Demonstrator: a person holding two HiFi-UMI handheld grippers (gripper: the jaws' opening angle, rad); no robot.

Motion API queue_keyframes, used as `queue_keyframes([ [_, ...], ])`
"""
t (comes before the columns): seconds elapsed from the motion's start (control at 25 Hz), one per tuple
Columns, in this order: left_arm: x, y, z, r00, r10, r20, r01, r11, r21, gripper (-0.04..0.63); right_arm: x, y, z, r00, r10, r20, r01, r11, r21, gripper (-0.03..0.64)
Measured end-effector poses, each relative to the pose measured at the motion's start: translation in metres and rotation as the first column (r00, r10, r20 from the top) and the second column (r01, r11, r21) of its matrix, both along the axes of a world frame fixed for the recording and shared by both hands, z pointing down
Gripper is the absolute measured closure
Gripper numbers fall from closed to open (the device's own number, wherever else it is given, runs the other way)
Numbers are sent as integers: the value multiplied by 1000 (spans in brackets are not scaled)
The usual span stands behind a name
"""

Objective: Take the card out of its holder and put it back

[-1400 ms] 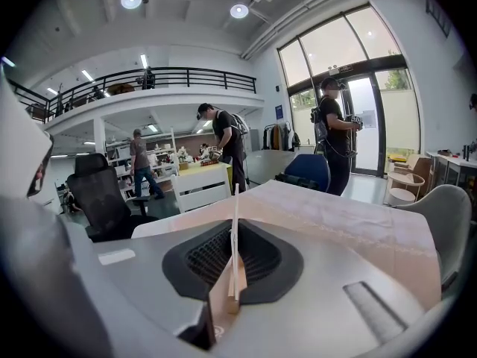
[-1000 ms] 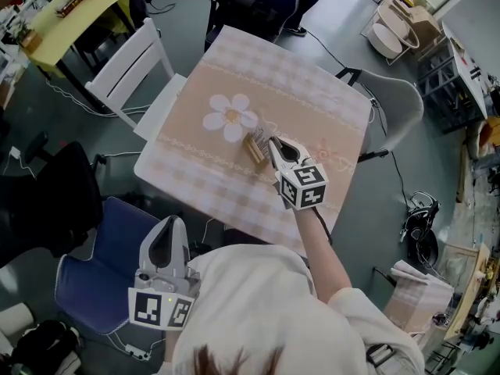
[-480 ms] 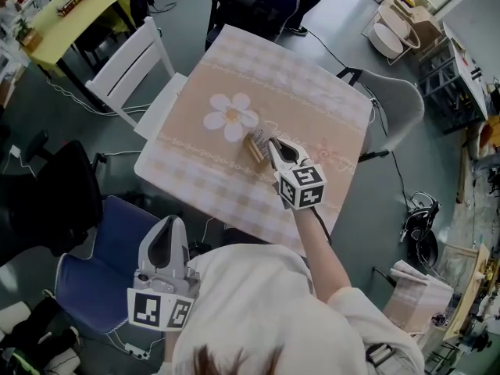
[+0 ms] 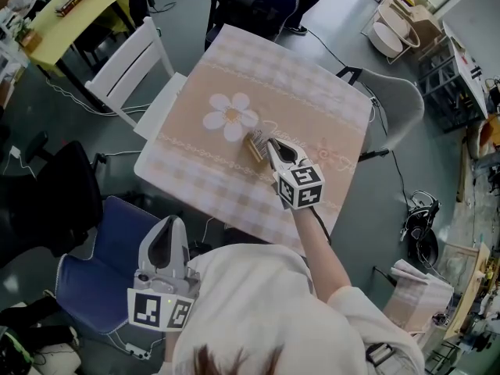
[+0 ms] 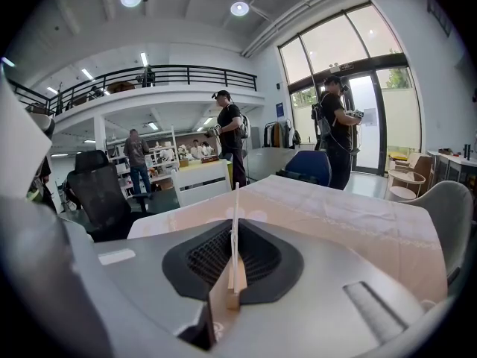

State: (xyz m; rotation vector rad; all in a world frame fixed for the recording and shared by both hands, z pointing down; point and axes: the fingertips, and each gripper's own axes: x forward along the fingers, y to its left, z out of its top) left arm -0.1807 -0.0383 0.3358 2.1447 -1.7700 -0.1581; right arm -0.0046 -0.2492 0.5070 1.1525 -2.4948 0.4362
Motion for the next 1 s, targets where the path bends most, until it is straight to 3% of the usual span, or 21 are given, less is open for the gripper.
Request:
queue_keyframes([
  [1.0, -1, -3, -4, 1000, 1, -3, -1, 1000, 8, 595, -2, 0, 12, 1000, -8, -4, 8, 1000, -16, 600],
])
